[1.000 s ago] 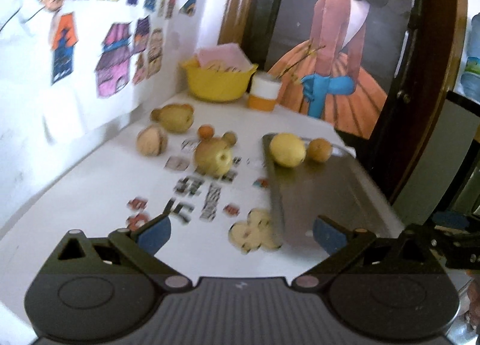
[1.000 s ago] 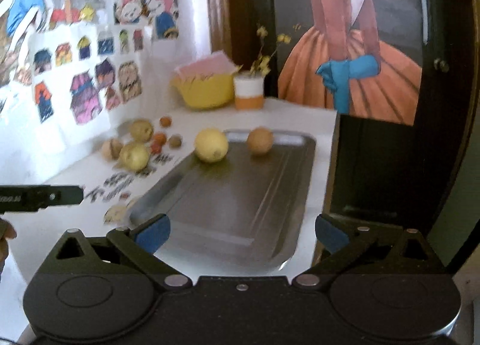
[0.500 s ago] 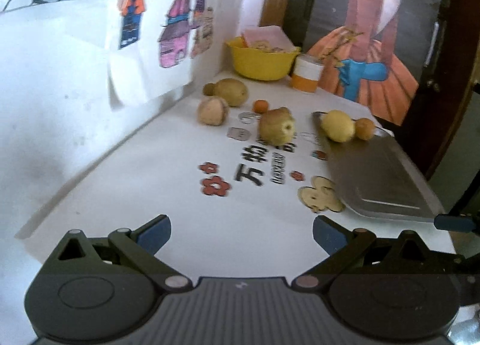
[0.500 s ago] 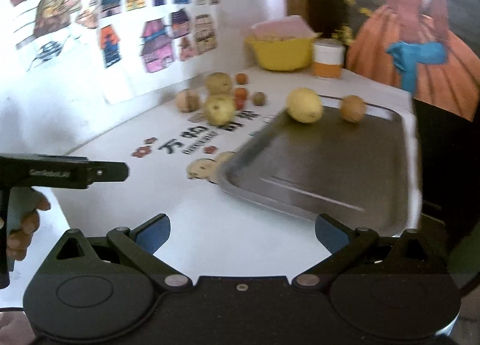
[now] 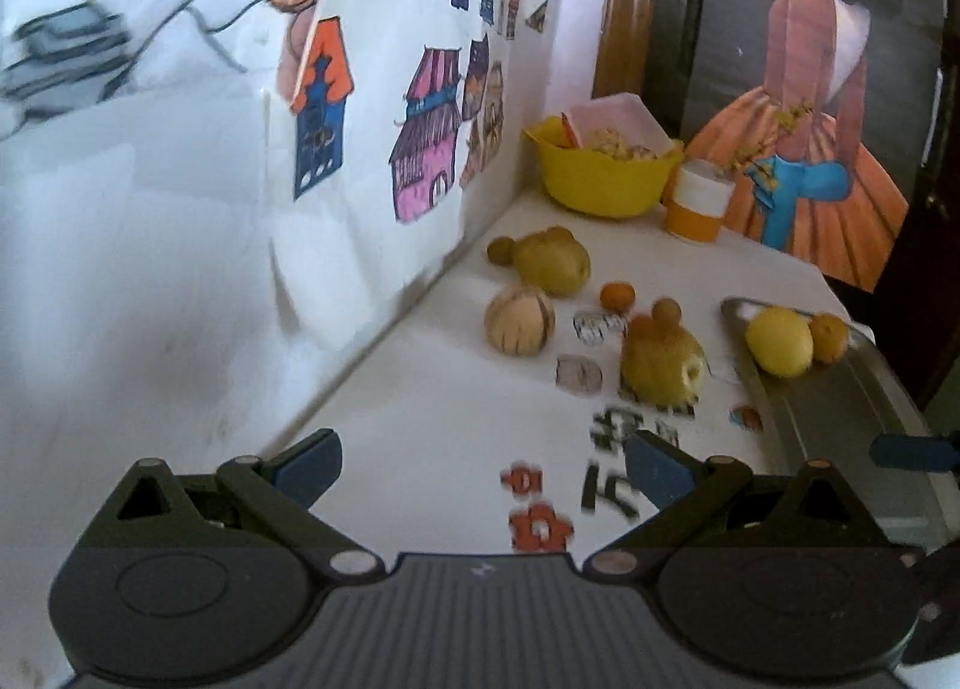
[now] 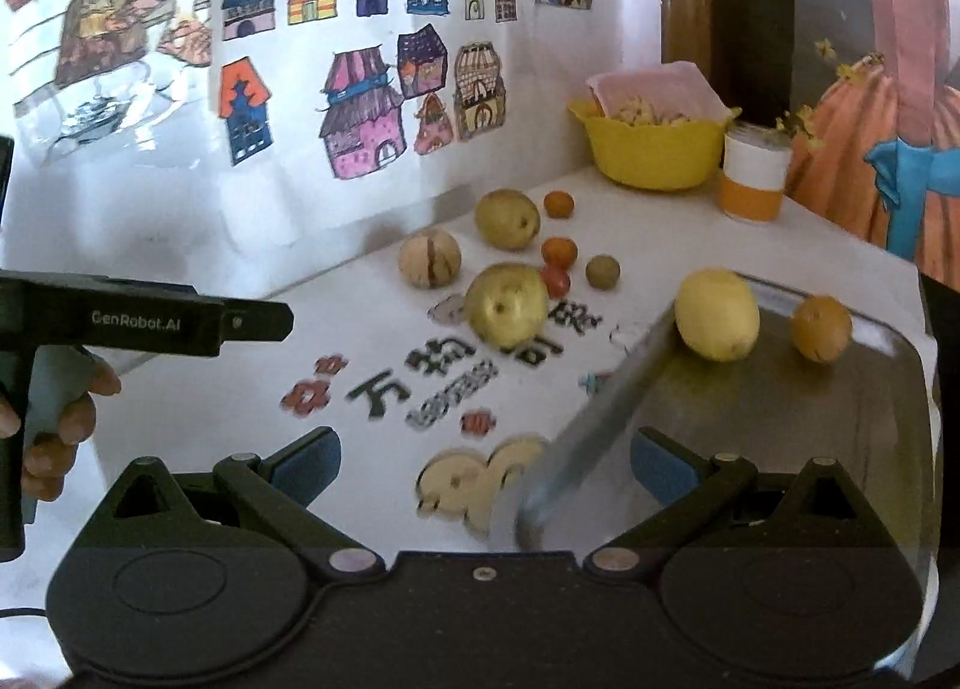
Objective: Organize fruits
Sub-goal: 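Grasp the striped round fruit with the left tool while the right tool grasps the green pear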
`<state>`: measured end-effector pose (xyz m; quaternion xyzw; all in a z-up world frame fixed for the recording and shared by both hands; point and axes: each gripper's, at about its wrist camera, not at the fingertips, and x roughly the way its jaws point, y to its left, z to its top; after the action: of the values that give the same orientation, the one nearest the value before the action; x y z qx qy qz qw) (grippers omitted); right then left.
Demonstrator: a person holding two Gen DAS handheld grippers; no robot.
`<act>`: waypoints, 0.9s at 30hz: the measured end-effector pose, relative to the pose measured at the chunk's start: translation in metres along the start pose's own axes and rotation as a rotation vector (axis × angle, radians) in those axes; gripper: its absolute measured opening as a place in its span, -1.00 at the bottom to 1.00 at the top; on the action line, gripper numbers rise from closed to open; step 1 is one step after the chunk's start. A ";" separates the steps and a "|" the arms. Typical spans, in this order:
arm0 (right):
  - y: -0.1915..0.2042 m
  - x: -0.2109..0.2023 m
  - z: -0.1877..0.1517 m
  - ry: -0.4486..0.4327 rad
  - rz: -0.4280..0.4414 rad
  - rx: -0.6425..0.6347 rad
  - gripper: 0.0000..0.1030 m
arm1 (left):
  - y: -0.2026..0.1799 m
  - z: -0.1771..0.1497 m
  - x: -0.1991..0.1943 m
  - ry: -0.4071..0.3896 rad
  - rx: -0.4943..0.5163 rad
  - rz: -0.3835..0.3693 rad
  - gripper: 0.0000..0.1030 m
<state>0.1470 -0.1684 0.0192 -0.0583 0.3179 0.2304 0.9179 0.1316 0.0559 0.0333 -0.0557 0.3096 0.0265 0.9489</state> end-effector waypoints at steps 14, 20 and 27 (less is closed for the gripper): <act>-0.006 0.067 0.029 -0.017 -0.010 -0.117 0.99 | -0.015 0.038 0.087 -0.002 0.081 -0.018 0.99; -0.012 0.092 0.042 -0.007 0.016 -0.104 0.95 | -0.014 0.043 0.114 0.021 0.072 -0.015 0.99; -0.012 0.109 0.049 0.004 0.031 -0.110 0.81 | -0.016 0.046 0.129 0.023 0.091 -0.021 0.99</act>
<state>0.2544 -0.1245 -0.0091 -0.1041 0.3073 0.2617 0.9090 0.2638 0.0479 -0.0047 -0.0160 0.3209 0.0017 0.9470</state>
